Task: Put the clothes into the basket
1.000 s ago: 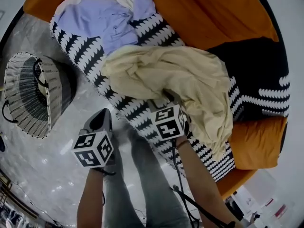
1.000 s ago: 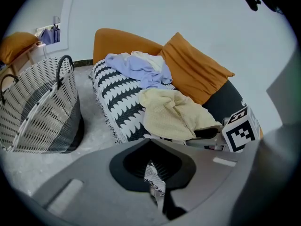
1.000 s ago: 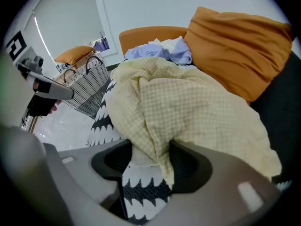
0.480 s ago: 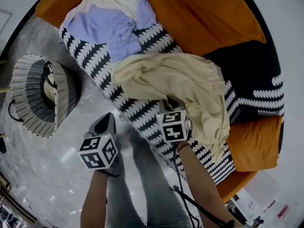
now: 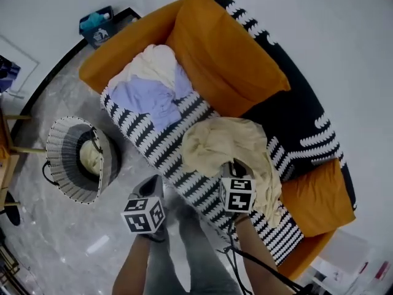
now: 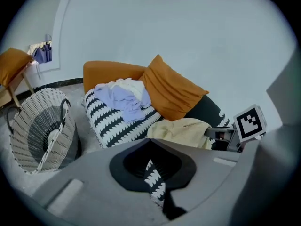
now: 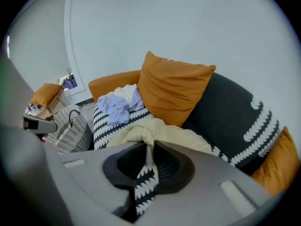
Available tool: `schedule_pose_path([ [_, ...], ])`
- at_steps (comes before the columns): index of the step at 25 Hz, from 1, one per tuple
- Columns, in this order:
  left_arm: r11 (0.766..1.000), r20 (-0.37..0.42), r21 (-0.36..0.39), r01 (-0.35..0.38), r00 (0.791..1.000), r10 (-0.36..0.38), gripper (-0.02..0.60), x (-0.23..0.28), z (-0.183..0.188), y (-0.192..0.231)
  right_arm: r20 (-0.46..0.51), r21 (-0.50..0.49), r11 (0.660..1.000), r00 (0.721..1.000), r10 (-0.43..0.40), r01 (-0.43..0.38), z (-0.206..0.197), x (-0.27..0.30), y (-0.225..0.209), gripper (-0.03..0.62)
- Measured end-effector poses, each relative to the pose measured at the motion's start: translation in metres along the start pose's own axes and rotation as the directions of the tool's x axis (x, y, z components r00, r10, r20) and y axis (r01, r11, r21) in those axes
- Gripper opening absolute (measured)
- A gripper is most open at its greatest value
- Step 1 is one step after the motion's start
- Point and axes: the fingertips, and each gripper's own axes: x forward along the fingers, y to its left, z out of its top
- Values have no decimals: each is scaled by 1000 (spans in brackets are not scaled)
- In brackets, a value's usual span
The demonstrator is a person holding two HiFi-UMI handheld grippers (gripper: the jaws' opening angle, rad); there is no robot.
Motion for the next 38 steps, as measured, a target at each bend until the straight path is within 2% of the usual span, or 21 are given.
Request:
schedule_pose_path([
  [8,994,66,83,76,994,-82,-6,-71,71,-69,136,197,976,983,-121,93,63,-125,-53,46],
  [14,974,168,190,124,973,-156,-6,-122,139,-119,290,271,954,935,-205,125,125,-216,-82,46],
  [17,962,233,234,143,952,-198,-6,-146,179,-141,372,280,951,900,-230,127,161,-256,-87,46],
  [26,939,382,310,151,884,-269,-6,-223,266,-171,555,195,976,809,-193,99,254,-351,-64,45],
  [34,944,527,311,111,806,-269,-6,-288,337,-155,645,72,996,759,-90,57,333,-401,-23,46],
  [38,948,581,308,77,774,-251,-6,-315,359,-143,681,16,999,731,-36,34,366,-417,0,46],
])
